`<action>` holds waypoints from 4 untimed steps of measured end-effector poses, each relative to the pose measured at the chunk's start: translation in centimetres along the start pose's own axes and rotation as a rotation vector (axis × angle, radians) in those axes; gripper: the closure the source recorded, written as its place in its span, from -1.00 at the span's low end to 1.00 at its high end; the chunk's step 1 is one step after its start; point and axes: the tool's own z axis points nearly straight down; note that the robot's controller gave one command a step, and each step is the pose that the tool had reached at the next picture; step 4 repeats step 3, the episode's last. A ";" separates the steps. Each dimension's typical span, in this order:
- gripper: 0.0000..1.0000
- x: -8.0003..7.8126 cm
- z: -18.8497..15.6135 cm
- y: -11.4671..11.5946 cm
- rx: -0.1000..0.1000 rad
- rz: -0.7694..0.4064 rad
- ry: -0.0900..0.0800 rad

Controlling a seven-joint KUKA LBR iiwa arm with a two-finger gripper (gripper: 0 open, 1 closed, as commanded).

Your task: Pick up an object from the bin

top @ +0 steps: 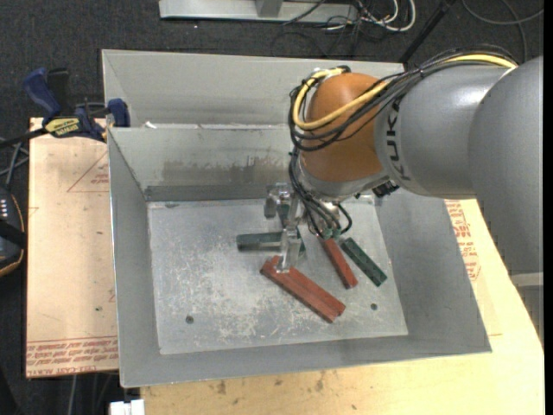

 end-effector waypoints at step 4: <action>1.00 0.5 -12.7 -1.6 0.000 0.086 -0.004</action>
Offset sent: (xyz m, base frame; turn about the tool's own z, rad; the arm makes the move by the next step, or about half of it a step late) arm 0.0000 0.0000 0.0000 0.0000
